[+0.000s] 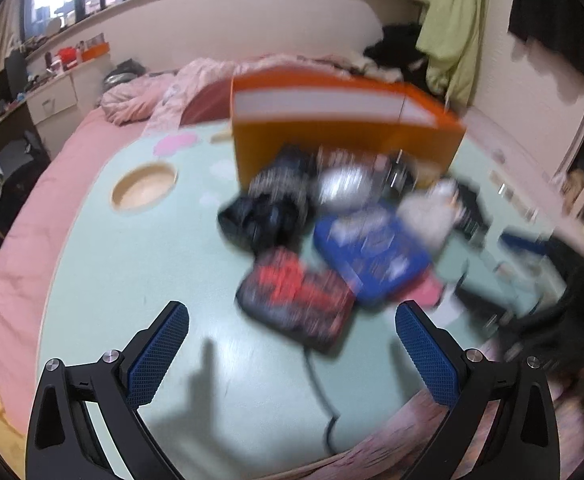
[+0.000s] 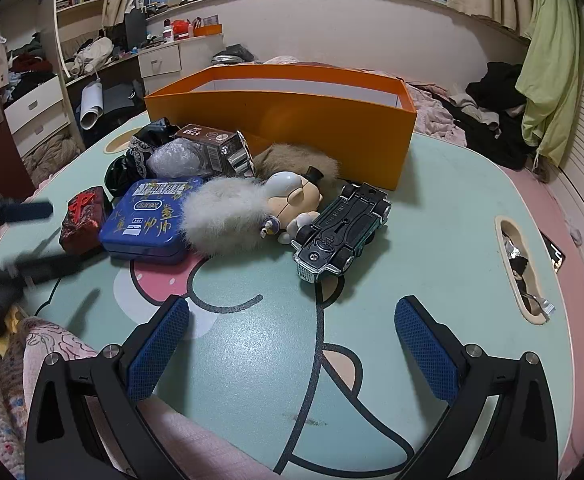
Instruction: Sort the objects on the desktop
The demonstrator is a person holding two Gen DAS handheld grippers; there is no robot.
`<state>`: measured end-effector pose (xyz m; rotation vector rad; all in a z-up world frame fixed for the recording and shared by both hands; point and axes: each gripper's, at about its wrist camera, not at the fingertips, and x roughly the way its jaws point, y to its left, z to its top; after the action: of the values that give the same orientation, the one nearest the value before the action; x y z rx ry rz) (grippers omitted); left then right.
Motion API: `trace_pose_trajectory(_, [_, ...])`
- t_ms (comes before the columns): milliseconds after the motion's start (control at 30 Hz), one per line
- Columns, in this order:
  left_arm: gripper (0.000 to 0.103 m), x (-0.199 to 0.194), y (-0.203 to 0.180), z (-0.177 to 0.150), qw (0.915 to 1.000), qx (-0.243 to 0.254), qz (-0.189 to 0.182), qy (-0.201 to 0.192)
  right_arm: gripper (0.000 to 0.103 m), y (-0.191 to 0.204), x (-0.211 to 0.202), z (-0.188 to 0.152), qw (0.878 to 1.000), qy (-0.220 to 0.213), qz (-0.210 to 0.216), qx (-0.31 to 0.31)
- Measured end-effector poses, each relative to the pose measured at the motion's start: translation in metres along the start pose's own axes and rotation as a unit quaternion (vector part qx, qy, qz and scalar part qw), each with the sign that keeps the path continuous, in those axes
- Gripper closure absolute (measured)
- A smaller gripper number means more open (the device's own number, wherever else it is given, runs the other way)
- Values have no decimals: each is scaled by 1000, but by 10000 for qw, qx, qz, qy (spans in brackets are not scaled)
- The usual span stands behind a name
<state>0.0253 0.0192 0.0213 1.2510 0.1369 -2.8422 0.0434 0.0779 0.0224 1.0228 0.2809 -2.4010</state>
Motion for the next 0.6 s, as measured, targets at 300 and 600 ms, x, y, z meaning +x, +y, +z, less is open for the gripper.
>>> trace_pose_trajectory(300, [0, -3, -23, 95, 9979, 319, 423, -359, 1, 0, 0, 0, 10000, -2, 1, 2])
trace_pose_trajectory(600, [0, 57, -36, 130, 9986, 119, 473, 212, 1, 1, 0, 0, 10000, -3, -3, 5])
